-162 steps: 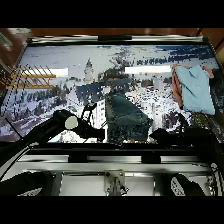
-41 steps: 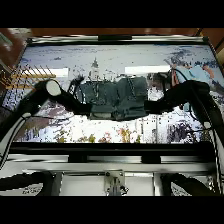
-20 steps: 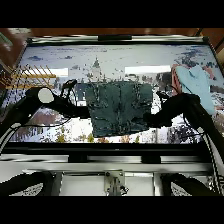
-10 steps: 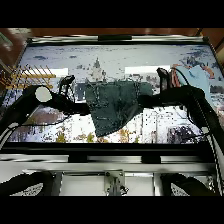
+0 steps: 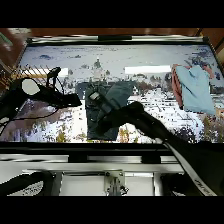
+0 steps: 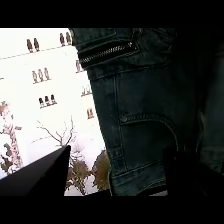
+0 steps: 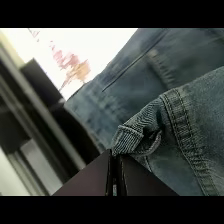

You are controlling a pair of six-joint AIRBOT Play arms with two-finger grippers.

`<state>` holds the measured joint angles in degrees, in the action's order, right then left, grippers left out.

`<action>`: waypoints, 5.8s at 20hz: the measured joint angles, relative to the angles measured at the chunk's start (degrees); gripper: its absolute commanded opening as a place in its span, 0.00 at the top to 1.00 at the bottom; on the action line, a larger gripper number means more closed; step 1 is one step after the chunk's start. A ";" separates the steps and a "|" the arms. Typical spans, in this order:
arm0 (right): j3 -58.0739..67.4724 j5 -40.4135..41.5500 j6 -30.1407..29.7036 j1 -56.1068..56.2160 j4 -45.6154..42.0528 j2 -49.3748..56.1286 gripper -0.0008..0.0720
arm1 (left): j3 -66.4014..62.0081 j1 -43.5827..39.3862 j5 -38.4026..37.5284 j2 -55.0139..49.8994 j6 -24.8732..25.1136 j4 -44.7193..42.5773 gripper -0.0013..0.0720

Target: Fold the shirts.

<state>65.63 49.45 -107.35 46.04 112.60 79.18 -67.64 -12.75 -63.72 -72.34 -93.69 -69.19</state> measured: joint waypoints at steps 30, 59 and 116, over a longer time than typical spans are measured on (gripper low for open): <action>0.11 18.82 2.38 1.55 -14.73 0.50 0.19 | -0.11 -1.33 11.96 -12.92 0.24 8.24 0.08; 0.20 16.85 5.70 -28.39 -4.63 -9.90 0.12 | -0.37 -8.35 9.70 -23.37 14.78 25.05 0.81; 0.20 14.03 6.21 -28.57 -10.08 -9.90 0.12 | -11.04 -4.48 -9.79 -20.57 20.46 21.51 0.88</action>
<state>65.82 63.48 -101.14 17.47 102.52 69.28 -78.67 -17.23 -73.52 -92.90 -73.23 -47.68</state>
